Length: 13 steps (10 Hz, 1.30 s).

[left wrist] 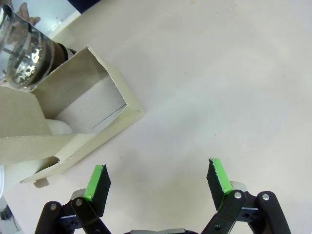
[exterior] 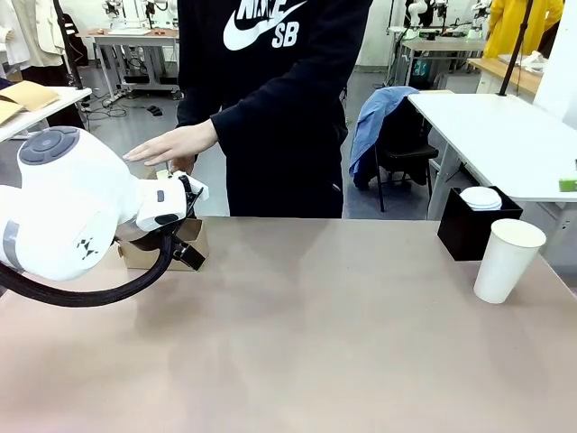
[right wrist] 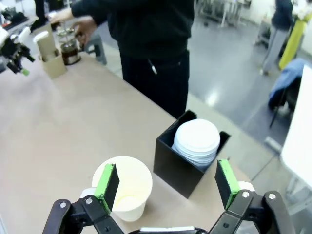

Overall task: Pour a drink into a cup and package it in a carrier.
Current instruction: Pick up the 600 ml Paper Cup and place it in the middle top area of the table.

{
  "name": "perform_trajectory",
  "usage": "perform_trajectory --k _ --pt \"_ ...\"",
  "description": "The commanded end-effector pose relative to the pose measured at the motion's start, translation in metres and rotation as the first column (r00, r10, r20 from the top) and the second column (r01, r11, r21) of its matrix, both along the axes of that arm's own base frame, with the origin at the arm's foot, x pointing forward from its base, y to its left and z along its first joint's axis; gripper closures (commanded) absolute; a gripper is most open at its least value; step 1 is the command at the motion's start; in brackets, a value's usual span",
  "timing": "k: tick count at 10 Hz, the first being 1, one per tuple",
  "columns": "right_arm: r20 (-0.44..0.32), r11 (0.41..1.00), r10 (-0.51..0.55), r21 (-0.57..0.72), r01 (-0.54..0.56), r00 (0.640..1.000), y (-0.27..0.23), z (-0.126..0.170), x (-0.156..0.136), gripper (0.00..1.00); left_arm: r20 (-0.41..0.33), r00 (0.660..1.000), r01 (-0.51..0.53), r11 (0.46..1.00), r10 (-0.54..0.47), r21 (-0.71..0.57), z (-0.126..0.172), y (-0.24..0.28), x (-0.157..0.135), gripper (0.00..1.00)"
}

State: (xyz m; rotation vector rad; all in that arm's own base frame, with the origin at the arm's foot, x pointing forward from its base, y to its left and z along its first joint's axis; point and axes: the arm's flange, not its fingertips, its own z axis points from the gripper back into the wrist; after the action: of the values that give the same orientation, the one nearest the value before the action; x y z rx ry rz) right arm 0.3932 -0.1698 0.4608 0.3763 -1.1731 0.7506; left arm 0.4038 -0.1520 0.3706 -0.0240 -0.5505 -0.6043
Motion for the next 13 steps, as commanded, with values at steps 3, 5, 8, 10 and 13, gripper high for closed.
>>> perform_trajectory --k 3,5,8,10,13 --pt "0.213 0.991 -0.023 0.136 -0.006 0.977 0.000 -0.089 -0.028 0.00 0.000 1.000 0.000 1.000 0.000 0.000 0.000 0.000 0.000 0.00" --pt "0.154 0.998 -0.009 0.059 -0.001 0.988 -0.009 -0.041 -0.032 0.00 0.000 1.000 0.000 1.000 0.000 0.000 0.000 0.000 0.000 0.00" --pt "0.154 0.998 -0.009 0.059 -0.001 0.988 -0.009 -0.041 -0.032 0.00 0.000 1.000 0.000 1.000 0.000 0.000 0.000 0.000 0.000 0.00" --pt "0.071 0.990 0.062 0.119 -0.070 0.996 -0.029 -0.067 -0.005 0.00 0.000 1.000 0.000 1.000 0.000 0.000 0.000 0.000 0.000 0.00" --pt "-0.066 0.943 0.221 0.269 -0.196 0.973 -0.066 -0.111 0.008 0.00 0.000 1.000 0.000 1.000 0.000 0.000 0.000 0.000 0.000 0.00"
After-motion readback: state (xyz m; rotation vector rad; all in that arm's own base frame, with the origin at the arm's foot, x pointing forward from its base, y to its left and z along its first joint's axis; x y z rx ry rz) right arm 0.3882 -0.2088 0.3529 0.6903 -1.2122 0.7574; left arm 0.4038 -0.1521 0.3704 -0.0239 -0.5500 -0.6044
